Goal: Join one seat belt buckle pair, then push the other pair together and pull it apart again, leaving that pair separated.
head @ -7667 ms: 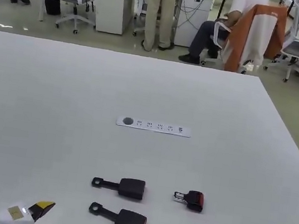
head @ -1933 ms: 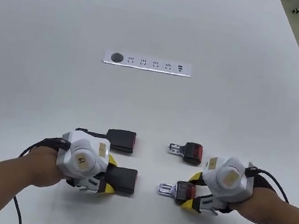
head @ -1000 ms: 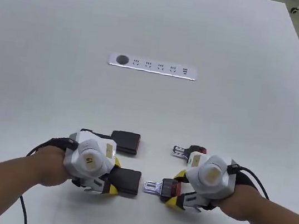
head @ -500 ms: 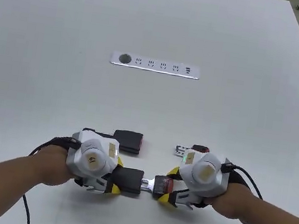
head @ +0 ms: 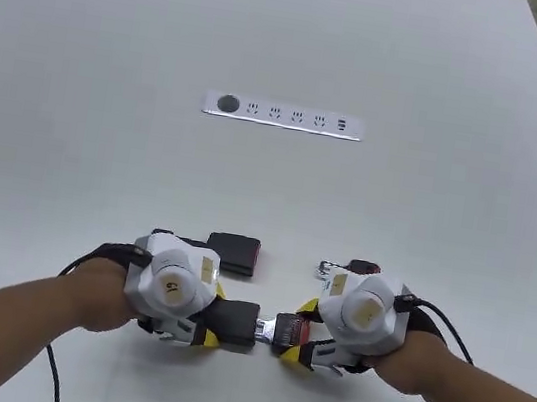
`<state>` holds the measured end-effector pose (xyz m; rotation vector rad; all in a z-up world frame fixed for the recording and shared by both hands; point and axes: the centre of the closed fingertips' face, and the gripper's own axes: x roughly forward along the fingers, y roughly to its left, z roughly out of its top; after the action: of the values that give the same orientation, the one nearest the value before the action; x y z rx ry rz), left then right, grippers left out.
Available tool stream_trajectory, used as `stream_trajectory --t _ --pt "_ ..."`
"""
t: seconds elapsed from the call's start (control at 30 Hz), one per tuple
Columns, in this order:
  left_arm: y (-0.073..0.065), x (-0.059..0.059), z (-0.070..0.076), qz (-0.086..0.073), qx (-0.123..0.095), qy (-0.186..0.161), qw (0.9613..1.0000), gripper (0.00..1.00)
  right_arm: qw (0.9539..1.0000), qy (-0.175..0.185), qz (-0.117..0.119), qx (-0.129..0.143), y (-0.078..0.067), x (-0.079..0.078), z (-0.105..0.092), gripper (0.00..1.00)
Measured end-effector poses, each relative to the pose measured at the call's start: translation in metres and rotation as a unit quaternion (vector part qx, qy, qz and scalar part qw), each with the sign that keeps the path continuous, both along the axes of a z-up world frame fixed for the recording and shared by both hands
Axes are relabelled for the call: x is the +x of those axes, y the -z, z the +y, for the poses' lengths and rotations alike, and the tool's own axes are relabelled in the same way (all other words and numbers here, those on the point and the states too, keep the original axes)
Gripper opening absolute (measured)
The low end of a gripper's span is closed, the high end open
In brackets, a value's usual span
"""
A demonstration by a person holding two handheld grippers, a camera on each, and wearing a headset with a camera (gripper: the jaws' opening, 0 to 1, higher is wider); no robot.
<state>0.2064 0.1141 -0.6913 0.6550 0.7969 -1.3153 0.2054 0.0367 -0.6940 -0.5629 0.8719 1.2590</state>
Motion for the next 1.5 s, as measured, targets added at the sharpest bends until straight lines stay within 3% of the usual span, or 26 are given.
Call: stream_trajectory --t 0.33,0.37,0.43,1.0,1.27,1.5 --pt "0.0 0.0 0.0 -0.001 0.01 0.033 0.9994 0.33 0.9999 -0.006 -0.005 0.009 -0.001 0.0 0.01 0.32" --pt "0.0 0.0 0.0 0.002 0.012 0.033 0.9994 0.33 0.9996 -0.013 -0.01 0.025 -0.002 -0.001 0.02 0.32" --pt "0.001 0.0 0.001 0.001 0.016 0.04 0.9991 0.33 1.0 -0.003 0.002 0.005 -0.001 -0.007 0.017 0.32" --pt "-0.001 0.0 0.0 0.002 0.013 0.048 0.9988 0.33 0.9999 -0.006 -0.005 0.012 0.0 0.0 0.018 0.32" --pt "0.0 0.0 0.0 0.005 0.006 0.044 0.999 0.33 0.9996 -0.01 -0.008 0.024 -0.001 0.003 0.017 0.33" --pt "0.0 0.001 0.002 0.002 -0.007 0.05 0.9987 0.33 0.9981 -0.001 -0.023 0.057 -0.003 0.001 0.017 0.32"
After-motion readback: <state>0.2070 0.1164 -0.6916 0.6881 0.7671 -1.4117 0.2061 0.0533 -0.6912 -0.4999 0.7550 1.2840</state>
